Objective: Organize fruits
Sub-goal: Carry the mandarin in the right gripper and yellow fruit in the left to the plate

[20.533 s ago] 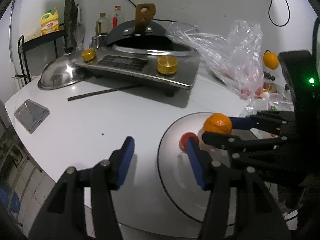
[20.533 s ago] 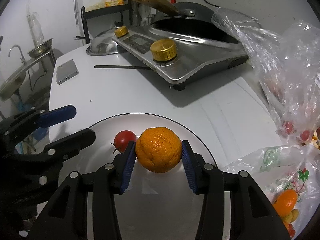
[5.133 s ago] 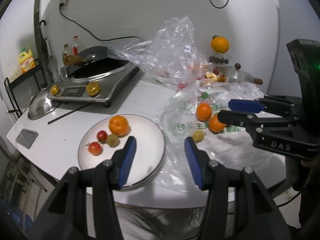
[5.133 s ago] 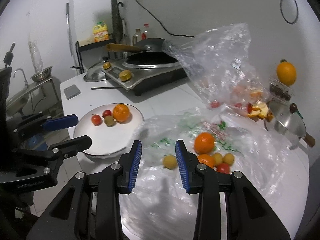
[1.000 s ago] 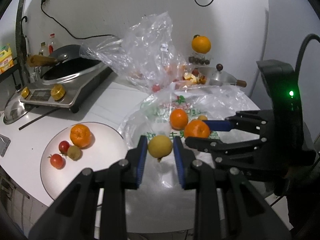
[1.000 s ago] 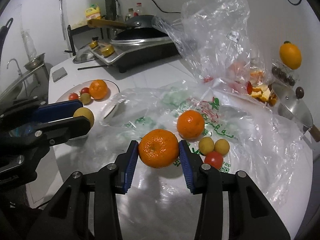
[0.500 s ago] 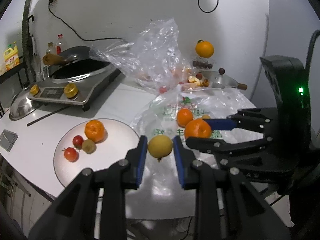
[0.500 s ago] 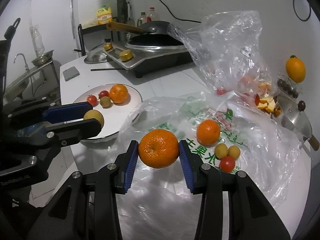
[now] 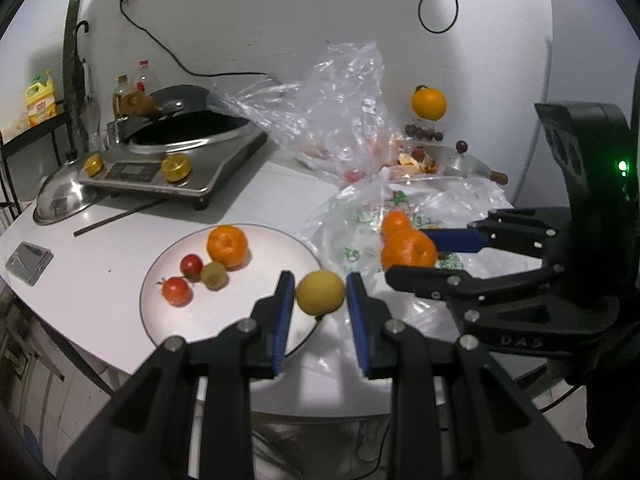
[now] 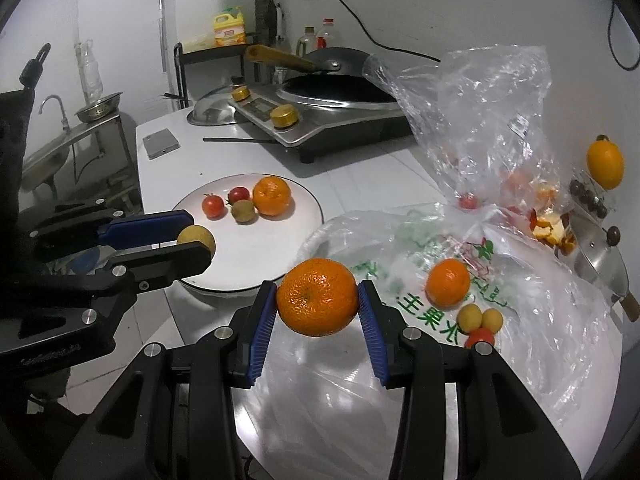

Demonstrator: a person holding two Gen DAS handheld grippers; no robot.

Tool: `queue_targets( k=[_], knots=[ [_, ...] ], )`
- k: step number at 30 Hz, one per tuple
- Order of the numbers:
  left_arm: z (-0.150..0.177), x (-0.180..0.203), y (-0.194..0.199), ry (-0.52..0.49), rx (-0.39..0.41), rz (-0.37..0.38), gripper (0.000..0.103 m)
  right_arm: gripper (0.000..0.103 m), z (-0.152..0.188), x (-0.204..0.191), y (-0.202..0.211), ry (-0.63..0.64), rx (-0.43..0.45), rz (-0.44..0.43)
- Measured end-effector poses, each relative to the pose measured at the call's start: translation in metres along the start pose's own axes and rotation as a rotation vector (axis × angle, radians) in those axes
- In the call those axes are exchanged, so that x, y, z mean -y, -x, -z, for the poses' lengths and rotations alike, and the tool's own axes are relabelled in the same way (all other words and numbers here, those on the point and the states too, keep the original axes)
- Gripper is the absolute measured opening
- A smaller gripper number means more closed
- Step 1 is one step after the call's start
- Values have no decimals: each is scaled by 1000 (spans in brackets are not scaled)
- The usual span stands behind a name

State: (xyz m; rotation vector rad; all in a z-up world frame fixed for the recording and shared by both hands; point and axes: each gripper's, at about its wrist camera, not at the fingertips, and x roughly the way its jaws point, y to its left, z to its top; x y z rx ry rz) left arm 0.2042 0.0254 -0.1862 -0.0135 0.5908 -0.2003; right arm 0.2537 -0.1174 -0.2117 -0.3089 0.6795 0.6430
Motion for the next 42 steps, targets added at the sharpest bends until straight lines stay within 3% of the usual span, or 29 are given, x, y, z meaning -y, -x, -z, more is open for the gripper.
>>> queue_targets(
  k=[24, 42],
  knots=[
    [12, -44, -12, 72, -17, -41, 27, 44, -18, -37, -23, 64, -15, -52],
    [7, -53, -54, 49, -49, -88, 28, 44, -27, -26, -45, 56, -13, -85]
  ],
)
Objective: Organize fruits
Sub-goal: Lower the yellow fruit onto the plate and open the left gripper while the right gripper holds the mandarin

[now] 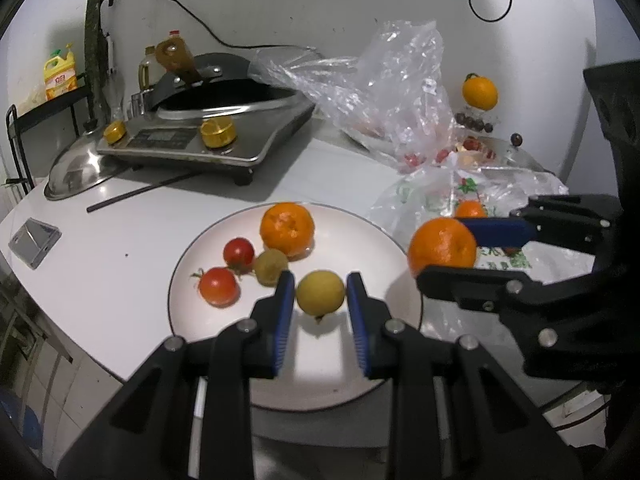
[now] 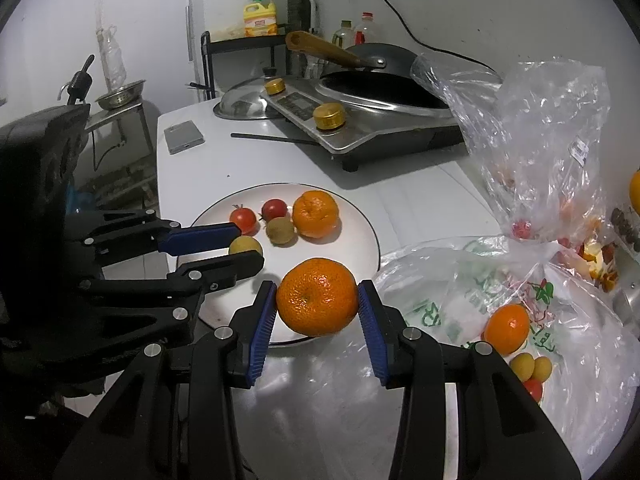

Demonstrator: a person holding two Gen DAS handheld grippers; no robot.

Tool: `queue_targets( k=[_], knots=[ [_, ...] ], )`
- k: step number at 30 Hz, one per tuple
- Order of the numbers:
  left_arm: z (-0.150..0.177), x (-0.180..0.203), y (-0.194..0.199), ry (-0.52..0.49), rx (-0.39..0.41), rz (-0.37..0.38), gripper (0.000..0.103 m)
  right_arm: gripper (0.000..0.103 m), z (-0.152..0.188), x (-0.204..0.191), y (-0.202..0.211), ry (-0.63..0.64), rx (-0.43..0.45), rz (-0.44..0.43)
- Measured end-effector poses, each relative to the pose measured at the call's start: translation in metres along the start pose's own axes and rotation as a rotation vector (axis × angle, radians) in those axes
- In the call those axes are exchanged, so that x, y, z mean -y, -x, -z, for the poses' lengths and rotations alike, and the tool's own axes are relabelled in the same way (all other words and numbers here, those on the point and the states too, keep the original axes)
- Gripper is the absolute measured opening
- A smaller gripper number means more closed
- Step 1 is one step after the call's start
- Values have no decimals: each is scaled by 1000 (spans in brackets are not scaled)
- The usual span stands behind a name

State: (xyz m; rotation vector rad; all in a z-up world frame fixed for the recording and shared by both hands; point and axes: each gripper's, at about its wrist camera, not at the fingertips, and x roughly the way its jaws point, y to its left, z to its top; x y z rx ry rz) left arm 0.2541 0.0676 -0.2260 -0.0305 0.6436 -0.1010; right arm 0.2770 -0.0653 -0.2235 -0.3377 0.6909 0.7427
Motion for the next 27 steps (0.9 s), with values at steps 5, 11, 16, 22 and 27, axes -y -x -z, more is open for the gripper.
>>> queue_targets(
  k=[5, 11, 16, 22, 27],
  knots=[
    [-2, 3, -12, -19, -8, -20, 28, 44, 0, 7, -2, -5, 15, -16],
    [-5, 9, -24, -44, -10, -36, 28, 44, 1, 18, -7, -16, 20, -29],
    [-8, 13, -36, -59, -19, -45, 28, 44, 1, 27, -11, -31, 25, -34],
    [-12, 18, -47, -80, -23, -69, 28, 44, 2, 35, -12, -34, 34, -37],
    [-12, 18, -55, -104, -33, -110, 28, 44, 1, 41, -15, -44, 41, -38]
  ],
)
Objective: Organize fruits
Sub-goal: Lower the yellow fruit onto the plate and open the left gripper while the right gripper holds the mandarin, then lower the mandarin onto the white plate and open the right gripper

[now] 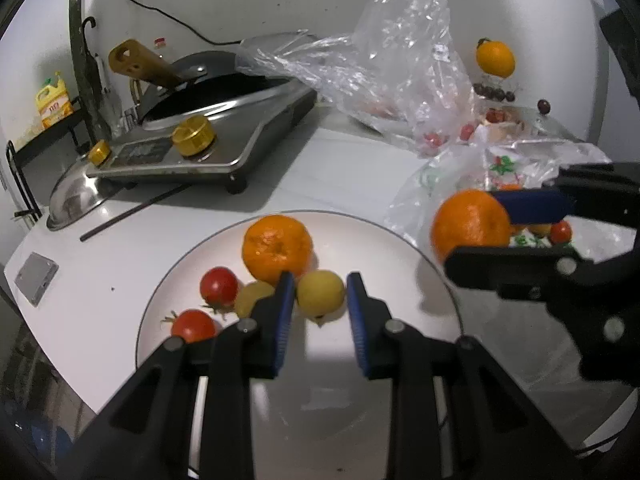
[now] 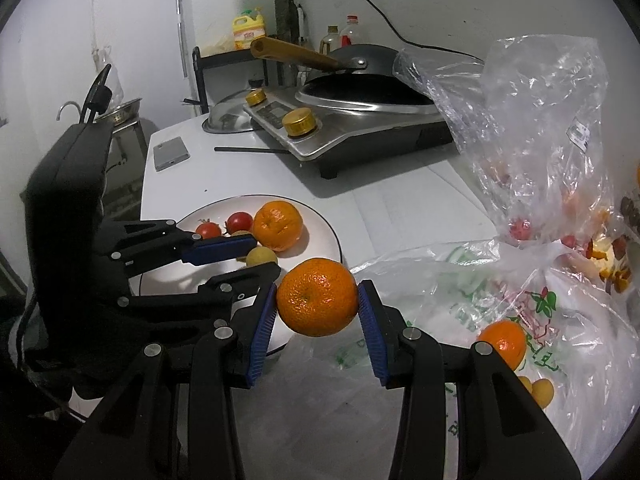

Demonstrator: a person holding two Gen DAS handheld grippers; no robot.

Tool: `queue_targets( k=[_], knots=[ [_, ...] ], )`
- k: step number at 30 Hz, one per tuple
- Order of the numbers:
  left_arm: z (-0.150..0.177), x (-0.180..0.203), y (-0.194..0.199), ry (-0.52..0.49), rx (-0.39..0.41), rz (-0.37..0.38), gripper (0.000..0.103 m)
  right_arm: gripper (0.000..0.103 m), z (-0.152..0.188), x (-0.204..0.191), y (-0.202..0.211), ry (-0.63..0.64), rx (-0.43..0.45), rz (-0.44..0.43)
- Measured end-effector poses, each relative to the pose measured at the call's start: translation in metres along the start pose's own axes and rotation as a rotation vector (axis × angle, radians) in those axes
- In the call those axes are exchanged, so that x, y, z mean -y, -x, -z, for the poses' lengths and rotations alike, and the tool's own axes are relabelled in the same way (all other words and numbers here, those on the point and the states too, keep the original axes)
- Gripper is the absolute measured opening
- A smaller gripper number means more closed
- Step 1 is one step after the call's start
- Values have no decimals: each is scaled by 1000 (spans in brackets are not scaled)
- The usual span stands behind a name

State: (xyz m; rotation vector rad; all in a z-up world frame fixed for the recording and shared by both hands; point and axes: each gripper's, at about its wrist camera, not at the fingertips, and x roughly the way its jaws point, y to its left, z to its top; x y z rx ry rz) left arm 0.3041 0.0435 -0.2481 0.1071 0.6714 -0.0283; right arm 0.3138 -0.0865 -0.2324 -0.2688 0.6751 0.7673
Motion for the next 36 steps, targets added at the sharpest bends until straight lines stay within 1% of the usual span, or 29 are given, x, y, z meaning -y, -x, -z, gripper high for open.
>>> queue_targets(
  k=[13, 17, 21, 31, 34, 36],
  knots=[
    [3, -1, -6, -9, -9, 0, 29, 44, -5, 2, -8, 3, -5, 11],
    [2, -2, 2, -7, 8, 14, 32, 44, -6, 1, -9, 5, -8, 18],
    [2, -6, 15, 5, 27, 19, 32, 44, -9, 0, -11, 11, -12, 28],
    [7, -29, 33, 62, 49, 7, 34, 44, -15, -11, -22, 38, -36, 42],
    [7, -35, 33, 70, 52, 6, 36, 44, -17, -15, -29, 51, -48, 49],
    [7, -38, 34, 76, 55, 10, 41, 44, -19, -17, -33, 53, -57, 49]
  ],
)
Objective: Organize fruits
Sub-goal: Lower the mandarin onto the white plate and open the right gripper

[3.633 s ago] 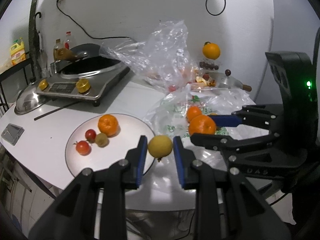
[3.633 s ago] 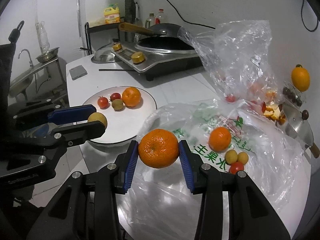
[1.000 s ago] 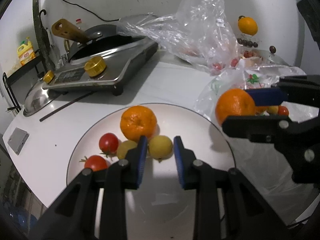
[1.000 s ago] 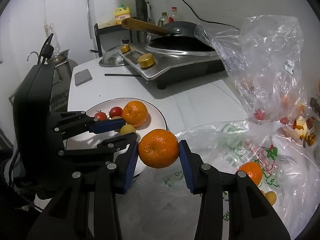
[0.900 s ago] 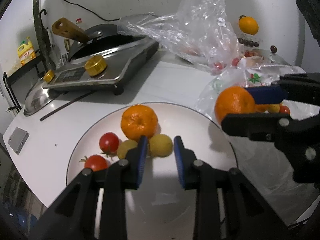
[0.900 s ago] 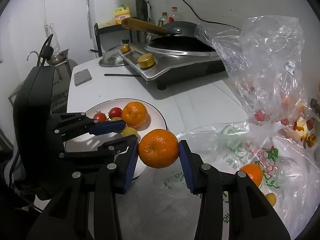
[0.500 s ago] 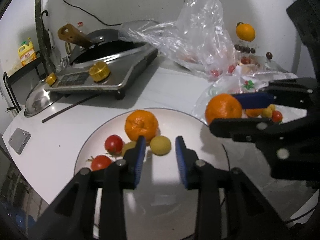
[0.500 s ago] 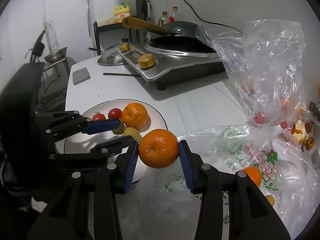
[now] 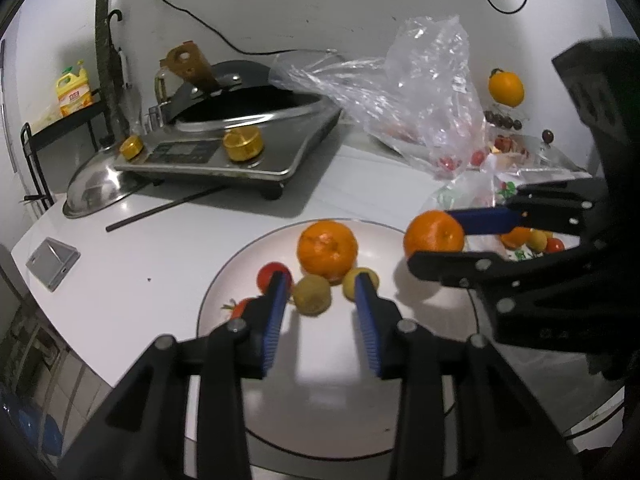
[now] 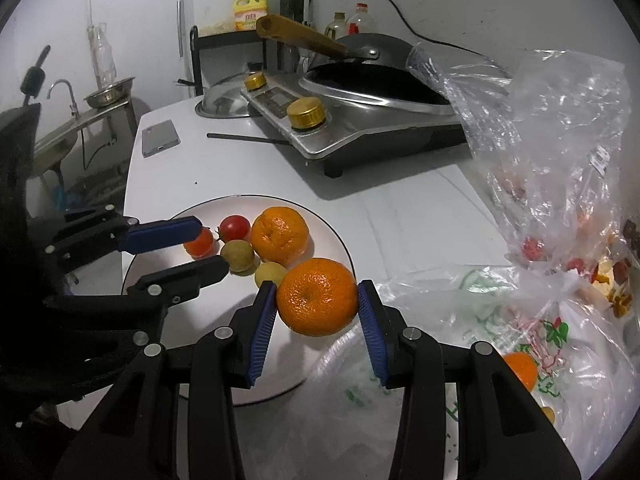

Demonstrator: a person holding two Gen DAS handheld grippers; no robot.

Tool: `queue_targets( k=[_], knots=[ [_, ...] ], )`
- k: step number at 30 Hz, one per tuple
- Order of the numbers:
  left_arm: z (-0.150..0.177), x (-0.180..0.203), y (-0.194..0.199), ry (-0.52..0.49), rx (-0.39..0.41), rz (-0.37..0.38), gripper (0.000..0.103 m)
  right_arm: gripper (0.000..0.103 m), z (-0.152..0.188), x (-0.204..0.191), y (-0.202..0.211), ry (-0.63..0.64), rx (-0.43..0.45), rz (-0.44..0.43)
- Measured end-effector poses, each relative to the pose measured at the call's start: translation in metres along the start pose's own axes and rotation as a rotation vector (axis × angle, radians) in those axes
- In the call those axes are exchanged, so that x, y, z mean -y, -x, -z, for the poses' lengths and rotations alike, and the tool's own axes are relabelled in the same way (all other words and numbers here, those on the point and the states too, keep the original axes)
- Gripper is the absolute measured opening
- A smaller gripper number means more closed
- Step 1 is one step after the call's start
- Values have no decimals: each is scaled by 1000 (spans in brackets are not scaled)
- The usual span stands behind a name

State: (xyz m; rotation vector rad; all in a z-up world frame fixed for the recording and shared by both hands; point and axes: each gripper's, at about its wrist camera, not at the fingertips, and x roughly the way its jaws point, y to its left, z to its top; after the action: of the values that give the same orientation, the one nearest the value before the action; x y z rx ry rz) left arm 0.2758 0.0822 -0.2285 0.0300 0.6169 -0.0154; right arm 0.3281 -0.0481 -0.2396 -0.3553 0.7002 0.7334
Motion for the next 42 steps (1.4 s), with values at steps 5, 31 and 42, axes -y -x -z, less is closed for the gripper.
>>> queue_targets(
  k=[5, 31, 42],
  knots=[
    [-1, -7, 2, 21, 7, 6, 50, 44, -2, -3, -11, 1, -22, 9],
    [3, -18, 2, 71, 4, 41, 52, 51, -8, -12, -32, 29, -70, 35],
    [3, -16, 13, 73, 17, 41, 52, 51, -5, -15, -19, 34, -74, 40]
  ],
)
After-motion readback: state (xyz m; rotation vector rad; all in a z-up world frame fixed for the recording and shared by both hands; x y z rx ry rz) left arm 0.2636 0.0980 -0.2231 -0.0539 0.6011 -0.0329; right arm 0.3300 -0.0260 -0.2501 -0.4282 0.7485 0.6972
